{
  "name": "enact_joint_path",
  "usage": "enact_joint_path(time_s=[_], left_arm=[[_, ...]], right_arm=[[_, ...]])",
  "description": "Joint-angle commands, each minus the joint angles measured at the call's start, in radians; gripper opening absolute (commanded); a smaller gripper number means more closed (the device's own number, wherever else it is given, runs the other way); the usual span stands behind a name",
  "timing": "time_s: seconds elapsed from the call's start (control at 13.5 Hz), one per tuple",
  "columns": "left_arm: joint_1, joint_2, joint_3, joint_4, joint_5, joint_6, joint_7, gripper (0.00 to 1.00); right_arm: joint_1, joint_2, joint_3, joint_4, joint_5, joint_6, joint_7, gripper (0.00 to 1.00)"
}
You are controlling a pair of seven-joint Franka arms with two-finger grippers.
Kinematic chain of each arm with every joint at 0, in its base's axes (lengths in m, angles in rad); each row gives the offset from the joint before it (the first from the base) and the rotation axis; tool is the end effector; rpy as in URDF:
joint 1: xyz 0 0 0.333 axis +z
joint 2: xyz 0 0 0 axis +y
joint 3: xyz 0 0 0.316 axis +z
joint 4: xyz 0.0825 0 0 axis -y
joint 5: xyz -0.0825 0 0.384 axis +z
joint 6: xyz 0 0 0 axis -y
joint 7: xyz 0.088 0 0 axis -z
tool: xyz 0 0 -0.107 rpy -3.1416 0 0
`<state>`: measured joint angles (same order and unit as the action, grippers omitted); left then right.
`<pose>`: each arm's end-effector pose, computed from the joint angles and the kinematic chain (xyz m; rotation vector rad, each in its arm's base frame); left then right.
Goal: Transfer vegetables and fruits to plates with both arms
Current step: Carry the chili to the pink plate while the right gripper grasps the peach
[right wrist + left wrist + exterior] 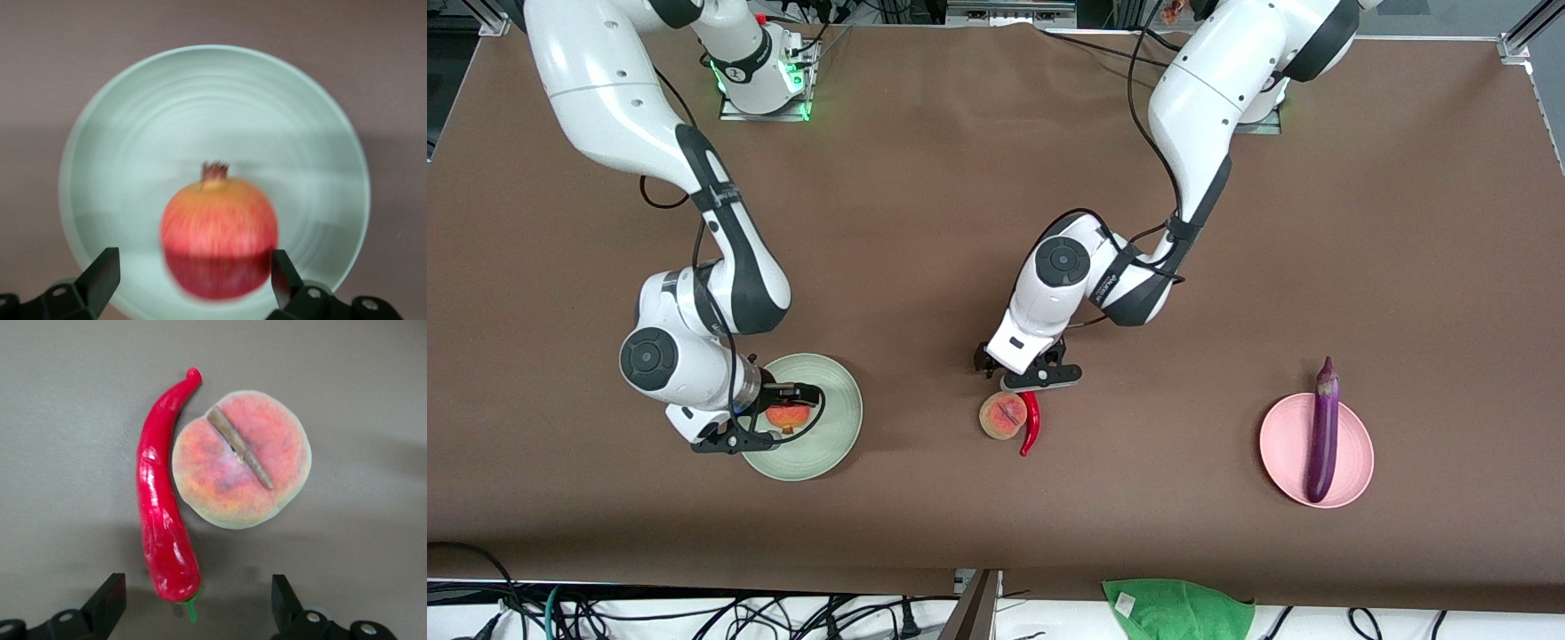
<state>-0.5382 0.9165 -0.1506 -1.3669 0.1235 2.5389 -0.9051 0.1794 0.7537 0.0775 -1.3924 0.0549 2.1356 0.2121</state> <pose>0.6020 -0.4615 0.1952 2.9072 0.2888 0.2444 0.7088 0.1768 0.2607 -3.0466 0.0084 0.0482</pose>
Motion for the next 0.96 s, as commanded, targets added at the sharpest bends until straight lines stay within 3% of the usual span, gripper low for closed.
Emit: enact_joint_path(time_s=[0.0,0.15,0.3,0.52,0.74,0.89], left_arm=[[-0.013,-0.021,0.020,-0.066,0.036,0.066,-0.031,0.96],[-0.014,-0.019,0.031,-0.066,0.066,0.067,-0.031,0.89],[-0.013,-0.016,0.034,-0.066,0.120,0.067,-0.034,0.53],[-0.013,-0.014,0.039,-0.063,0.120,0.067,-0.034,0.39],[-0.011,-0.011,0.049,-0.063,0.122,0.069,-0.034,0.05],[0.009,-0.025,0.049,-0.060,0.120,0.069,-0.026,0.00]], right_arm=[[0.029,-0.036,0.069,0.062,0.008,-0.094,0.221,1.00],[0.076,-0.022,0.108,0.096,0.005,-0.066,0.439,1.00],[0.149,0.016,0.108,0.099,0.003,0.086,0.570,1.00],[0.204,0.081,0.103,0.104,-0.009,0.242,0.652,1.00],[0.219,0.139,0.105,0.134,-0.009,0.370,0.647,1.00],[0.244,0.191,0.103,0.167,-0.010,0.449,0.656,1.00]])
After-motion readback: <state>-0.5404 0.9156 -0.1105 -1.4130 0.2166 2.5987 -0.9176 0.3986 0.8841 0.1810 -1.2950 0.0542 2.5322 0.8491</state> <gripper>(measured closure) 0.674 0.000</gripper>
